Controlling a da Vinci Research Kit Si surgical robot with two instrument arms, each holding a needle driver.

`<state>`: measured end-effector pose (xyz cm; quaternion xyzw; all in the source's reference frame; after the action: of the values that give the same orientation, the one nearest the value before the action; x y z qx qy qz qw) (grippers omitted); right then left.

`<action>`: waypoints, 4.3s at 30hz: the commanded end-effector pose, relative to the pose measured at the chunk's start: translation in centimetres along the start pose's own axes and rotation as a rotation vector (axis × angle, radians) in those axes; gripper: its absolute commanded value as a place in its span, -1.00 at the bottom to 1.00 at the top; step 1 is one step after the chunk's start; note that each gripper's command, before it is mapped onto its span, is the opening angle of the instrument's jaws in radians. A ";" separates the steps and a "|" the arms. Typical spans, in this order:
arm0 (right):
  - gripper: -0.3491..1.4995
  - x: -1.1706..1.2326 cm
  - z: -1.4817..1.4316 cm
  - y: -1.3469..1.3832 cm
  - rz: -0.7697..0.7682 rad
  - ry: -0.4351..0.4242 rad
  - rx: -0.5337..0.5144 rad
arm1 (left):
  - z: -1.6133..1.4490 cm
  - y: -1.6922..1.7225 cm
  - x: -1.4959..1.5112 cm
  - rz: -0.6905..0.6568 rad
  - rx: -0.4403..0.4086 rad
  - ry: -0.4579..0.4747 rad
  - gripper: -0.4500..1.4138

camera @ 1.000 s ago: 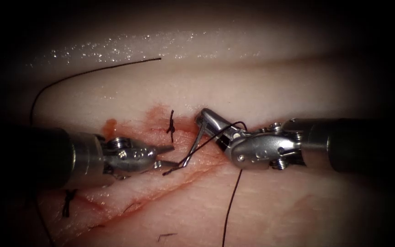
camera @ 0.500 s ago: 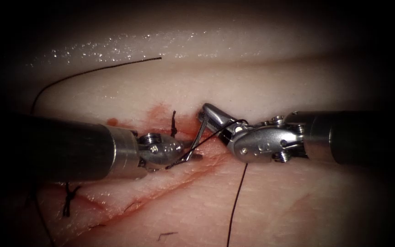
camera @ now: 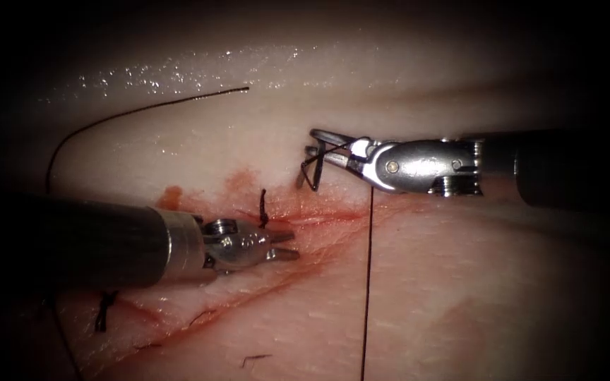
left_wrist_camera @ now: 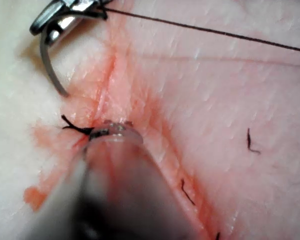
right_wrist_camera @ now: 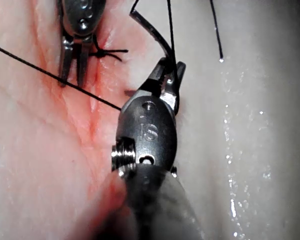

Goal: Wound Closure

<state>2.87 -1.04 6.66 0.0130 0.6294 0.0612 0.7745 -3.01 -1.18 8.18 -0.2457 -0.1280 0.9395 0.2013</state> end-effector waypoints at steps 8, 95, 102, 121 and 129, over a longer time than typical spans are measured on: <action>-1.00 0.17 0.14 0.35 0.203 -0.090 0.172 | -0.01 0.03 0.02 0.000 -0.008 0.000 -0.24; -1.00 -0.37 0.30 -1.73 1.928 -0.189 0.585 | -0.30 -0.08 -0.02 0.006 -0.003 -0.011 -0.26; -0.36 -0.35 0.33 -1.40 1.693 0.114 0.347 | -0.31 -0.07 -0.01 0.005 -0.004 -0.011 -0.26; 0.96 0.28 -0.54 -0.07 0.304 0.048 -0.155 | -0.33 -0.07 0.00 -0.003 -0.004 -0.012 -0.28; 0.84 1.11 0.02 -0.50 0.142 -0.275 -0.116 | -0.33 -0.06 0.00 -0.003 -0.004 -0.012 -0.28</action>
<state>3.11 -1.47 5.48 0.0076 0.4866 0.1260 0.8645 -2.77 -1.06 7.85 -0.2396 -0.1313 0.9405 0.2018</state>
